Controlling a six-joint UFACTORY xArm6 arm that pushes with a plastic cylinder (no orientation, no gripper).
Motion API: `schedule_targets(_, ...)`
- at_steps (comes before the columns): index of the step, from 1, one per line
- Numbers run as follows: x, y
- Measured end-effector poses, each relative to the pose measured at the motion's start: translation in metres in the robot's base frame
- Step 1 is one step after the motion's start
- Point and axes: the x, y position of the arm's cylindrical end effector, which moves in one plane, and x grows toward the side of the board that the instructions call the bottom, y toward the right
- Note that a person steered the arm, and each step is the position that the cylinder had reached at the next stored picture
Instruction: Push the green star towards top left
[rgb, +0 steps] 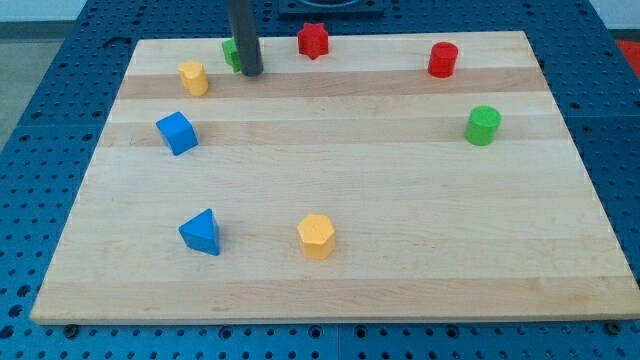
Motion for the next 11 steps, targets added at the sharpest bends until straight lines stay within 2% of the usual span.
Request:
schedule_targets(1,-0.008,0.022)
schedule_targets(3,-0.049,0.013)
schedule_targets(11,-0.048,-0.104)
